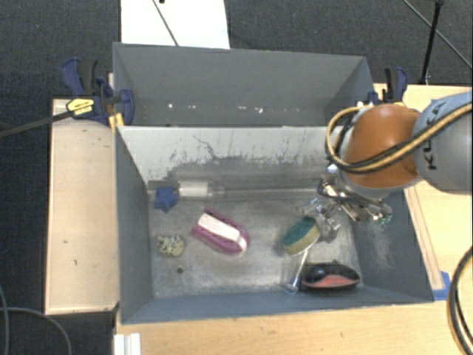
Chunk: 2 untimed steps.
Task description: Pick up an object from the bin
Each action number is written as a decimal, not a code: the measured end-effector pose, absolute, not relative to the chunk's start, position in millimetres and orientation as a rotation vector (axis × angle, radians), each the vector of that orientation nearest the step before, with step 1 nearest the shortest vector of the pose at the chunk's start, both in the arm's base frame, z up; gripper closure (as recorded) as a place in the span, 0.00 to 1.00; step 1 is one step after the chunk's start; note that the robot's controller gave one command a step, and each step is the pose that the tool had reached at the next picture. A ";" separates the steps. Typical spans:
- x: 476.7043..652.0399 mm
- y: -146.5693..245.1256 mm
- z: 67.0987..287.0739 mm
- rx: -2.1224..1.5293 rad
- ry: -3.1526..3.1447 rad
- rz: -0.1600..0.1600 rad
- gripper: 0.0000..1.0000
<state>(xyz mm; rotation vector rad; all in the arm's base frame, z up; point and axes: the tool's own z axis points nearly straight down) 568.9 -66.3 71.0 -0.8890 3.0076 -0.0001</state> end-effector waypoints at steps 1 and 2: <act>570.7 -65.9 99.5 -0.888 3.006 -0.003 1.00; 572.3 -65.8 129.8 -0.884 3.007 -0.003 1.00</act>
Offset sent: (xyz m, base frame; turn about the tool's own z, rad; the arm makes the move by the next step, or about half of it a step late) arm 0.0001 0.0001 0.0263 0.0000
